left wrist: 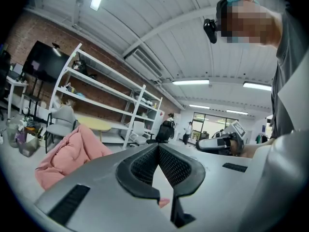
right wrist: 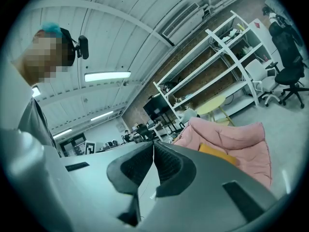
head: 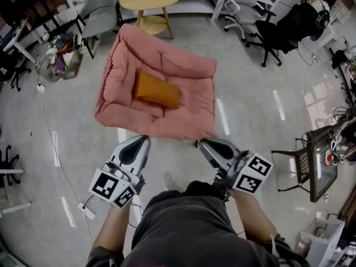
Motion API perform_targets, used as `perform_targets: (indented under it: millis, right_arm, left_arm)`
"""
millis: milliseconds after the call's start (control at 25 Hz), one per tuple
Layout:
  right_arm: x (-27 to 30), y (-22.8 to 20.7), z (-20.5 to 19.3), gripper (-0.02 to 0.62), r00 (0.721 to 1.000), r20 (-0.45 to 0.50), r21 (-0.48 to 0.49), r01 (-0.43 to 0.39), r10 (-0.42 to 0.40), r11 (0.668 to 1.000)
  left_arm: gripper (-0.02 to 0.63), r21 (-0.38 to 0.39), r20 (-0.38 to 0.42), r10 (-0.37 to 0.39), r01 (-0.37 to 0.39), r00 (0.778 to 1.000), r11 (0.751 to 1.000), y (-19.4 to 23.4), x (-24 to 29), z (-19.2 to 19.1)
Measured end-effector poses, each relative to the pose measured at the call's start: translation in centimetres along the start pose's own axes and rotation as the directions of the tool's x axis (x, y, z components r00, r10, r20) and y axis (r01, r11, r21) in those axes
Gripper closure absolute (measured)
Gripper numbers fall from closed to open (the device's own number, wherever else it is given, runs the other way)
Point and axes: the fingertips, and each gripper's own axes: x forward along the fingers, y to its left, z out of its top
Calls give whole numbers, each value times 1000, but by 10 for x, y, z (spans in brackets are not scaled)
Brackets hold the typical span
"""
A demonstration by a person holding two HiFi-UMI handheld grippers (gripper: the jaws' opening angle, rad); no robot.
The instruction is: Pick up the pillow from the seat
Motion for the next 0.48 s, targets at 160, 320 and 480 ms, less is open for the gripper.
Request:
perform_targets:
  millis: [160, 320, 480]
  right_arm:
    - [20, -15, 9, 578, 1000, -10, -18, -6, 6, 1000]
    - [36, -33, 16, 578, 1000, -28, -28, -13, 12, 1000]
    - [54, -66, 27, 579, 999, -43, -17, -28, 27, 999]
  left_arm:
    - [595, -9, -8, 0, 0, 1000, 1000, 20, 20, -1]
    - [595, -18, -24, 12, -12, 1000, 1000, 39, 40, -6]
    - [595, -52, -46, 41, -43, 998, 998, 64, 73, -18]
